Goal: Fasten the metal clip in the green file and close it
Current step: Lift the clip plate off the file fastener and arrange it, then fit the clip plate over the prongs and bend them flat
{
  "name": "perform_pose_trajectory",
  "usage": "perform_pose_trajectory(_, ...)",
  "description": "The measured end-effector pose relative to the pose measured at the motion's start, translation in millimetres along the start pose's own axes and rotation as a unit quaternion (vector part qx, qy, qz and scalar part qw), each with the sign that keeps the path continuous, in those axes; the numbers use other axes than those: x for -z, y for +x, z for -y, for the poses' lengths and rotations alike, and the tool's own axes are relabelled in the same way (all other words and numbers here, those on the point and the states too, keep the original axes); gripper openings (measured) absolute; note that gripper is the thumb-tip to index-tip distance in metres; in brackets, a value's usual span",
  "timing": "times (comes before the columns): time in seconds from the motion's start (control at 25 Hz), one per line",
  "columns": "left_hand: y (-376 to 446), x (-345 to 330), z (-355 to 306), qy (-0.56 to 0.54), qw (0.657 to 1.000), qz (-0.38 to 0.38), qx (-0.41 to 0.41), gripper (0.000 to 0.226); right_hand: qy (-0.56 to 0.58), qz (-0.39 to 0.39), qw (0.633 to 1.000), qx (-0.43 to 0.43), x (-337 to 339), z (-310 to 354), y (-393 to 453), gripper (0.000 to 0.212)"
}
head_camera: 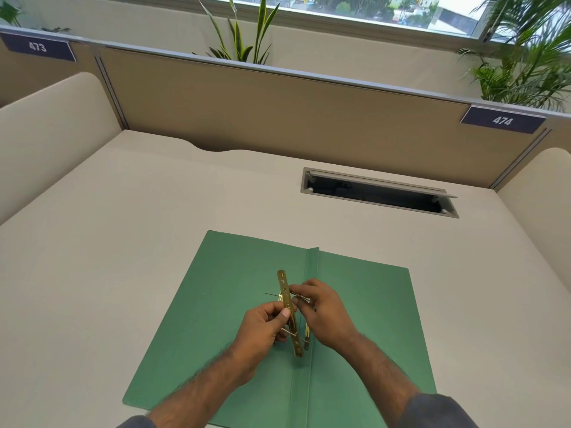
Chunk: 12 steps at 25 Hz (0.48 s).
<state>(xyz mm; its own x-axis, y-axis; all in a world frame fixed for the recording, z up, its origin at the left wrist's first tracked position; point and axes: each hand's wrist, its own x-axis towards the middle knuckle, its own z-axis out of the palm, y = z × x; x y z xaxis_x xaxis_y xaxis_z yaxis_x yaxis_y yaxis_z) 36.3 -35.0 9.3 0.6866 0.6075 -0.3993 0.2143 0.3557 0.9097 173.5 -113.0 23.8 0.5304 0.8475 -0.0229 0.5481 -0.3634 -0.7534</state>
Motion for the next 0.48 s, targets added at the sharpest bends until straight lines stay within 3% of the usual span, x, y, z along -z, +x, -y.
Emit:
perform_pose_trajectory(0.36,0,-4,3,0.025,1.0,0.002,0.014,0.017,-0.008,0.003,1.0,-0.008,1,-3,-6,0.03)
perform_pose_trajectory(0.48,4,-4,1,0.078,0.997,0.02,-0.006,0.013,0.012,-0.012,1.0,-0.01,4,-5,-12,0.031)
